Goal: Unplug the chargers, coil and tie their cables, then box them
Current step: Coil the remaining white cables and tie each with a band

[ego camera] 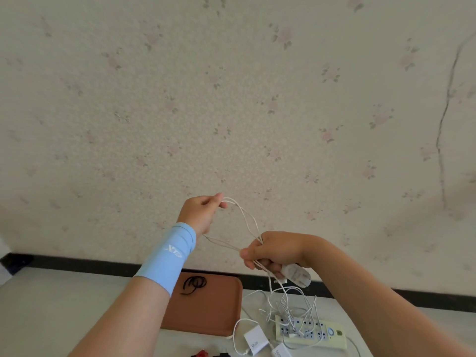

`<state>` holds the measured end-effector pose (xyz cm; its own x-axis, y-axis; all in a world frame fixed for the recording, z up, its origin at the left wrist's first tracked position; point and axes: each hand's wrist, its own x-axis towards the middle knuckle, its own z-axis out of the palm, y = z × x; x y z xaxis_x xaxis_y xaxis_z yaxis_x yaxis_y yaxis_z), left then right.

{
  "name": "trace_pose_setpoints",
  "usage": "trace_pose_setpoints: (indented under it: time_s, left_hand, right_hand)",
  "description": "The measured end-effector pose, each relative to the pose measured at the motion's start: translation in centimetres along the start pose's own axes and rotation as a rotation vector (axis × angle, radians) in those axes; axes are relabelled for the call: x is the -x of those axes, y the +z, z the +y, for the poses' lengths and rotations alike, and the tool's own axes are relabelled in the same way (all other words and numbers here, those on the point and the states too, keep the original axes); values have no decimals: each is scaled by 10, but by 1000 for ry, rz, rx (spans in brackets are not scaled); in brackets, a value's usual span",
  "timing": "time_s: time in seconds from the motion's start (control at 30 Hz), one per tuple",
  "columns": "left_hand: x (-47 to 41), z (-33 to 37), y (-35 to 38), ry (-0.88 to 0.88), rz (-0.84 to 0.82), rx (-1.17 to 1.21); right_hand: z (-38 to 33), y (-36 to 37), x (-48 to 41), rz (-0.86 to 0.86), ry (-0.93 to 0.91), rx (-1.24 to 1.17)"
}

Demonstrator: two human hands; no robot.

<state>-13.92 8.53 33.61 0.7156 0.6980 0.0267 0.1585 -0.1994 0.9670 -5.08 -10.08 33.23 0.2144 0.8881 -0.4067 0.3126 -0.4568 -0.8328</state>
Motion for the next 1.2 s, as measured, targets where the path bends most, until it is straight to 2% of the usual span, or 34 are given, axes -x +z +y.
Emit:
trace_pose_setpoints:
  time_s: [0.1, 0.17, 0.23, 0.33, 0.4, 0.5, 0.6, 0.73, 0.8, 0.93, 1.2]
  left_hand:
    - [-1, -1, 5, 18, 105, 144]
    - [1, -2, 10, -134, 105, 400]
    - [6, -3, 14, -376, -5, 579]
    - [21, -1, 26, -603, -303, 592]
    - [27, -1, 38, -547, -383, 505]
    - [27, 3, 49, -372, -190, 358]
    - [20, 4, 48, -413, -17, 590]
    - [12, 4, 37, -466, 22, 974]
    - [7, 2, 26, -496, 8, 953]
    - [1, -4, 11, -520, -25, 902]
    - [-6, -4, 1, -502, 124, 806]
  right_hand:
    - [2, 1, -2, 49, -22, -70]
    - [5, -1, -3, 131, -25, -170]
    - [7, -4, -4, 185, -42, -257]
    - [7, -5, -3, 220, -66, -271]
    - [8, -3, -5, 236, -64, -254]
    - [9, -1, -7, 277, -52, -251]
    - [8, -2, -6, 268, -10, -151]
    - [10, -2, -2, 79, 44, 37]
    - [12, -3, -1, 17, 34, 58]
    - [11, -5, -2, 4, 21, 30]
    - [6, -5, -3, -57, 25, 54]
